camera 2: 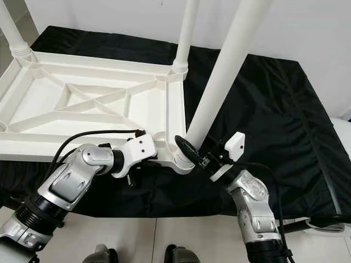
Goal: Building children table
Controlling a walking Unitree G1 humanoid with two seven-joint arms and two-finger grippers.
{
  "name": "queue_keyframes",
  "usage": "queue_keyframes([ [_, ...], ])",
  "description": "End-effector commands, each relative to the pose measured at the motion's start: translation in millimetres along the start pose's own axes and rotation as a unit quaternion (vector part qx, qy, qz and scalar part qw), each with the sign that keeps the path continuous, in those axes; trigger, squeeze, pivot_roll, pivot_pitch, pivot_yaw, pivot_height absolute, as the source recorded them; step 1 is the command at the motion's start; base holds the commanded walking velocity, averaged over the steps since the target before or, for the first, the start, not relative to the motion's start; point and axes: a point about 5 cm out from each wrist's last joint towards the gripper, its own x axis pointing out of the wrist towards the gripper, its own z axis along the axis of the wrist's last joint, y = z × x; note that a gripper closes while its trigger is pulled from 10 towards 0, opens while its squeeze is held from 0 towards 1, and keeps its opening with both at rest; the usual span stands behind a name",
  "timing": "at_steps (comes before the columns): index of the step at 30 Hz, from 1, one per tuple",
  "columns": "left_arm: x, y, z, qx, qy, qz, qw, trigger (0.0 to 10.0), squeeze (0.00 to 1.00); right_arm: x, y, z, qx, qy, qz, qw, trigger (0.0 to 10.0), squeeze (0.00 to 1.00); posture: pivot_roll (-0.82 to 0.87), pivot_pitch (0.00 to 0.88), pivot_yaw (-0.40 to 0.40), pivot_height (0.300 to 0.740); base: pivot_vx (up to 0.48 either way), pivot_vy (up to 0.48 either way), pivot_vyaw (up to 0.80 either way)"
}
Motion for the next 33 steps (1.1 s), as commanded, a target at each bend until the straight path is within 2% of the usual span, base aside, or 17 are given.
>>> queue_keyframes([
  [1, -2.5, 6.5, 15, 0.026, -0.018, 0.029, 0.999, 10.0, 0.00, -21.1, 6.1, -39, 0.048, 0.100, -0.031, 0.993, 10.0, 0.00, -0.02, 0.159, -0.069, 0.740, 0.000, 0.000, 0.00],
  [33, -1.8, 6.1, 17, 0.030, -0.020, 0.029, 0.999, 10.0, 0.00, -14.0, 17.7, -31, 0.028, 0.068, -0.126, 0.989, 10.0, 0.00, -0.02, 0.155, -0.074, 0.740, 0.000, 0.000, 0.00],
])
